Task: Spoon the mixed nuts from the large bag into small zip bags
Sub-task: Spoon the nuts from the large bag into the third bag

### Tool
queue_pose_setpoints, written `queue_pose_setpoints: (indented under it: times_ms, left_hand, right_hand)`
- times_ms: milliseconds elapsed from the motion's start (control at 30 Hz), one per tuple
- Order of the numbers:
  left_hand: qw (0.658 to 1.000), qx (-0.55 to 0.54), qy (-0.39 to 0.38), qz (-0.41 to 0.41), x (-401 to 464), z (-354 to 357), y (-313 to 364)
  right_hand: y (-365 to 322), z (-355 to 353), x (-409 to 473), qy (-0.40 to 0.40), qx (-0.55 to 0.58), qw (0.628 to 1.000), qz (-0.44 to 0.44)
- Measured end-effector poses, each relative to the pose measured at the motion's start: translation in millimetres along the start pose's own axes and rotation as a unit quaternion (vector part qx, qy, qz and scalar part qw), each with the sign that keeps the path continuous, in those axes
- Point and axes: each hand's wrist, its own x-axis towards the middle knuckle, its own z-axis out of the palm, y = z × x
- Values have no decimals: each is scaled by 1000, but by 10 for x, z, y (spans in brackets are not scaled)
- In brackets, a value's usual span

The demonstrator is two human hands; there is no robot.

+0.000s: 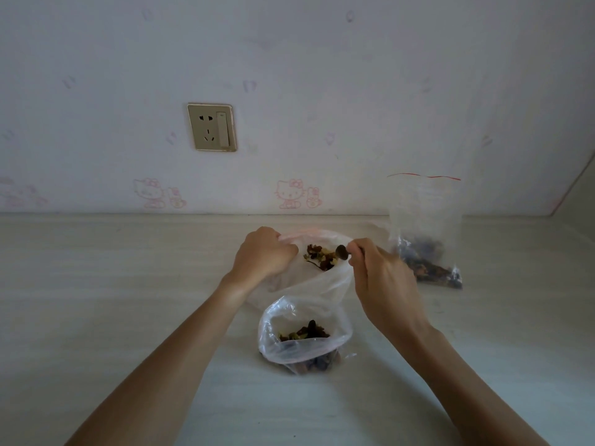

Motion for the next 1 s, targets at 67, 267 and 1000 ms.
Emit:
queue_pose_setpoints:
  times_ms: [67,267,1000]
  left_hand:
    - [1000,16,3,-6,0,34,-23]
    - [996,86,-15,-21,-106,135,9]
    - [988,-143,-20,-53,-91,-10,166]
  right_hand:
    - [-3,31,-23,-18,5,1000,4]
    - [-50,35,45,-44,-8,998,45]
    - [-121,114,3,49,136,987,66]
